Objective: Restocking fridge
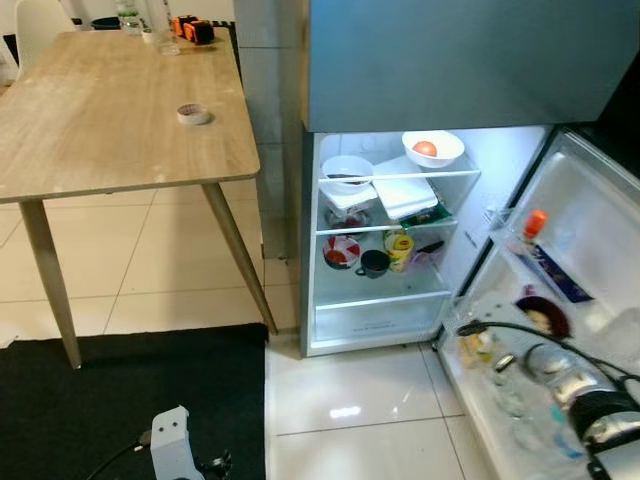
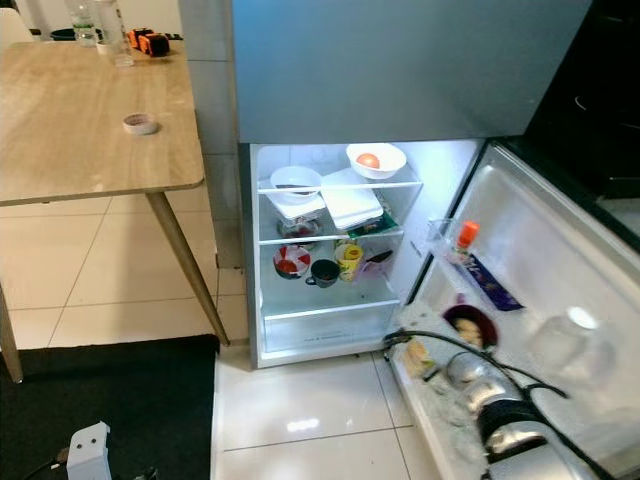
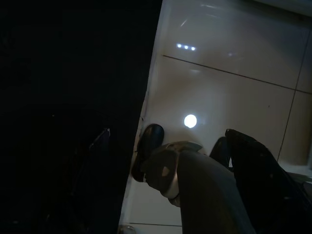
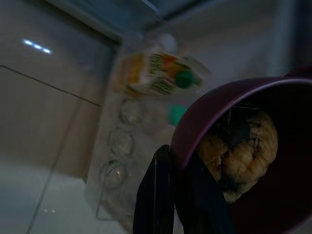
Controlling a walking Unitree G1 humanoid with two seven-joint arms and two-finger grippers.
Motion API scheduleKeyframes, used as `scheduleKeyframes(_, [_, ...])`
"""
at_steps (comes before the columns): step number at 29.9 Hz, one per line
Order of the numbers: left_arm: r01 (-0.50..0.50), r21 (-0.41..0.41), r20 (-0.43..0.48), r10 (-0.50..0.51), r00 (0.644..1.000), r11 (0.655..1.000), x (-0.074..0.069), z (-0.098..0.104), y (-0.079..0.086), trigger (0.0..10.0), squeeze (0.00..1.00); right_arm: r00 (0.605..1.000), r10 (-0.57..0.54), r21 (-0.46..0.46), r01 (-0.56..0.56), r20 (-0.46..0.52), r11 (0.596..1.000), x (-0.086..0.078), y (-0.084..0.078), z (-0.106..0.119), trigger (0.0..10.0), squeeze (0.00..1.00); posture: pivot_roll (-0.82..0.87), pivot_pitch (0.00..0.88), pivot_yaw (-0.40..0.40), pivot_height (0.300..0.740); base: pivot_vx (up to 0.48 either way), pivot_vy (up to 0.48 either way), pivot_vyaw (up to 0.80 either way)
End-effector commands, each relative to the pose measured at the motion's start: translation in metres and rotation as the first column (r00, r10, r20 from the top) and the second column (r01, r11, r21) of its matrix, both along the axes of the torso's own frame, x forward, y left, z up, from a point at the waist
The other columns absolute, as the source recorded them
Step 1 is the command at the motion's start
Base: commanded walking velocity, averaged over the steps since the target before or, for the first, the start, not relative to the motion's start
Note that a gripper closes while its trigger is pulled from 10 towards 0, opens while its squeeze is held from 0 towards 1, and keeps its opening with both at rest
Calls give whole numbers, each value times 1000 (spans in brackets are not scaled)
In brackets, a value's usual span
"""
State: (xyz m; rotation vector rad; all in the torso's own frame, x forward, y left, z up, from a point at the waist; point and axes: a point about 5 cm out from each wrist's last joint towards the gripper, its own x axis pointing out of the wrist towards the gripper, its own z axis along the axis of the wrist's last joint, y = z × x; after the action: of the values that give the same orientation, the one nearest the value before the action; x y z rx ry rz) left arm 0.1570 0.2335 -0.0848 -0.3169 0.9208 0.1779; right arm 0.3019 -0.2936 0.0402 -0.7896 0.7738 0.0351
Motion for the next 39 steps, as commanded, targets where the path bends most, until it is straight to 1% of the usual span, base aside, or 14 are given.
scheduleKeyframes(1, [13,-15,-16,-13,1000,1000,-4,-3,-6,10000,0,999,-45,-16,45,16,999,-2,-12,5,10000,0,-11,0,-62,740,0,0,0])
scheduleKeyframes(2, [15,-15,-15,-15,1000,1000,-4,-3,-6,10000,0,999,-32,1,32,3,999,-2,-9,3,10000,0,-14,0,-63,740,0,0,0])
scheduleKeyframes(4, [18,-17,-12,-18,1000,1000,-3,-3,-7,10000,0,998,58,84,-57,-20,995,-3,10,-7,10000,0,-15,0,-63,740,0,0,0])
scheduleKeyframes(5, [18,-17,-12,-18,1000,1000,-3,-3,-7,10000,0,998,58,84,-57,-20,995,-3,10,-7,10000,0,-15,0,-63,740,0,0,0])
scheduleKeyframes(7, [27,-19,-7,-27,1000,999,-2,-3,-9,10000,0,987,160,222,-153,-13,963,-3,40,-18,10000,0,-15,0,-63,740,0,0,0])
scheduleKeyframes(8, [27,-19,-7,-27,1000,999,-2,-3,-9,10000,0,987,160,222,-153,-13,963,-3,40,-18,10000,0,-15,0,-63,740,0,0,0])
scheduleKeyframes(9, [33,-21,-2,-33,999,999,-1,-3,-11,10000,0,977,214,342,-200,-1,918,-6,68,-29,10000,0,-15,0,-62,740,0,0,0])
scheduleKeyframes(10, [34,-22,-1,-34,999,999,0,-3,-12,10000,0,974,224,378,-207,-1,902,-8,76,-32,10000,0,-15,0,-62,740,0,0,0])
scheduleKeyframes(13, [34,-24,1,-34,999,999,0,-3,-12,10000,0,961,276,428,-241,-20,871,-13,94,-40,10000,0,-8,0,-62,740,0,0,0])
scheduleKeyframes(17, [45,-18,0,-45,999,999,-1,-3,-13,10000,0,942,330,413,-279,-58,867,-19,107,-49,10000,0,-5,0,-63,740,0,0,763])
scheduleKeyframes(24, [50,-15,-3,-50,999,999,-1,-3,-13,10000,0,943,315,372,-255,-110,892,-28,103,-60,10000,0,-2,0,-64,740,0,0,763])
scheduleKeyframes(30, [63,-12,-4,-63,998,998,1,-3,-15,10000,0,964,196,252,-147,-180,956,-54,78,-79,10000,0,-4,0,-64,740,0,0,497])
scheduleKeyframes(33, [64,-15,-3,-64,998,998,1,-3,-16,10000,0,963,176,243,-124,-205,962,-62,74,-85,10000,0,-4,0,-64,740,0,0,0])
scheduleKeyframes(39, [69,-25,2,-69,998,997,2,-3,-18,10000,0,952,93,243,-20,-292,970,-96,64,-105,10000,0,-1,0,-62,740,0,-433,0])
